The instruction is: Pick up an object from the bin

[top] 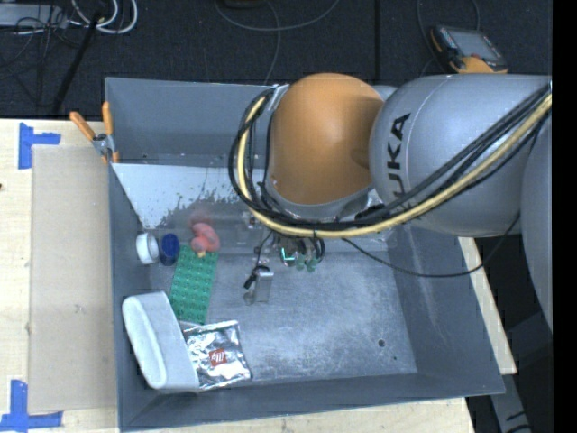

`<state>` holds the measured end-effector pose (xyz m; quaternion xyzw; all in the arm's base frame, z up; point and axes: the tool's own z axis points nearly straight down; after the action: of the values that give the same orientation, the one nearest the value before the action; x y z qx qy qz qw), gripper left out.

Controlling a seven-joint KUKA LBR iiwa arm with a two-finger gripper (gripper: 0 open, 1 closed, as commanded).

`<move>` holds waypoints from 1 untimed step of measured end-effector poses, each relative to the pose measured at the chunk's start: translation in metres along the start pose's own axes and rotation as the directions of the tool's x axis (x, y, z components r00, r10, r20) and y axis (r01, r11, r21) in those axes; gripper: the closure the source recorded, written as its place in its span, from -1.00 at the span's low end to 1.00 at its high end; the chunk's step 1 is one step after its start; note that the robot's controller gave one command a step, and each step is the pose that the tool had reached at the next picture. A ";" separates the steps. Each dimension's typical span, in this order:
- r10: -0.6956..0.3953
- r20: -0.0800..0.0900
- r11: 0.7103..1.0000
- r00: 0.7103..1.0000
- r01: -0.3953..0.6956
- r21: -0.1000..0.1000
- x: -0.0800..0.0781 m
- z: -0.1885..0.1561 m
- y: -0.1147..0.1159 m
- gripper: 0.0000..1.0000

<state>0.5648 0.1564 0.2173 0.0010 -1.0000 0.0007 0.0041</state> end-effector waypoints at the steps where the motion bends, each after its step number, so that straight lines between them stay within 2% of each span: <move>1: 0.154 -0.001 0.988 0.988 -0.154 0.001 0.034 0.149 0.021 -1.00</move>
Offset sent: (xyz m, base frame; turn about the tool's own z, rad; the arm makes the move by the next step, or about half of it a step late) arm -0.0327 0.0207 -0.1432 0.1560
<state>0.5293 0.1771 0.0686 -0.0762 -0.9971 0.0013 0.0045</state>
